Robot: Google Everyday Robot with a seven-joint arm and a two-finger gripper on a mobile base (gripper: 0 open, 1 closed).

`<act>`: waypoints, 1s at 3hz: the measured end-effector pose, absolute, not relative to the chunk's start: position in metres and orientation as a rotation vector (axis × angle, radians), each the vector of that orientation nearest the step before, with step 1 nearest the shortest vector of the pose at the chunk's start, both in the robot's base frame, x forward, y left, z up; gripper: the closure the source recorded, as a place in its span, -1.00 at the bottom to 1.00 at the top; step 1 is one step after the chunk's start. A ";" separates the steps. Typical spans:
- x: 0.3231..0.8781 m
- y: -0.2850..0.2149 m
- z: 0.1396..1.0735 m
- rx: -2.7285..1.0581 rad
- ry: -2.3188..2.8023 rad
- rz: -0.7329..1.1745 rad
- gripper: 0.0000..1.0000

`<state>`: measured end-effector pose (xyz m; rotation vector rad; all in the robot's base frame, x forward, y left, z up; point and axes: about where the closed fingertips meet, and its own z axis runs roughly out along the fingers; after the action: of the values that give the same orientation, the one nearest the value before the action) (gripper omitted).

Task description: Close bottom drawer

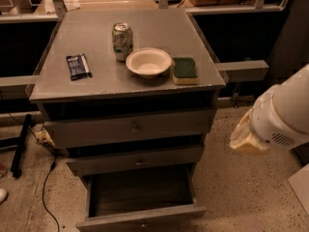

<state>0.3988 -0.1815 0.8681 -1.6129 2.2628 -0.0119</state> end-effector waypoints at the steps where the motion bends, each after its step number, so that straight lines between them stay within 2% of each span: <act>1: 0.380 -0.166 0.805 -1.608 2.297 0.058 1.00; 2: 0.359 -0.154 0.739 -1.635 2.336 0.125 1.00; 3: 0.359 -0.154 0.739 -1.635 2.336 0.125 1.00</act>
Offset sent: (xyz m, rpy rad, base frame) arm -0.0595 0.0423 -0.1991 0.0542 0.1874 0.0027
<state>0.3587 -0.1542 0.7393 -1.6345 2.3360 0.1249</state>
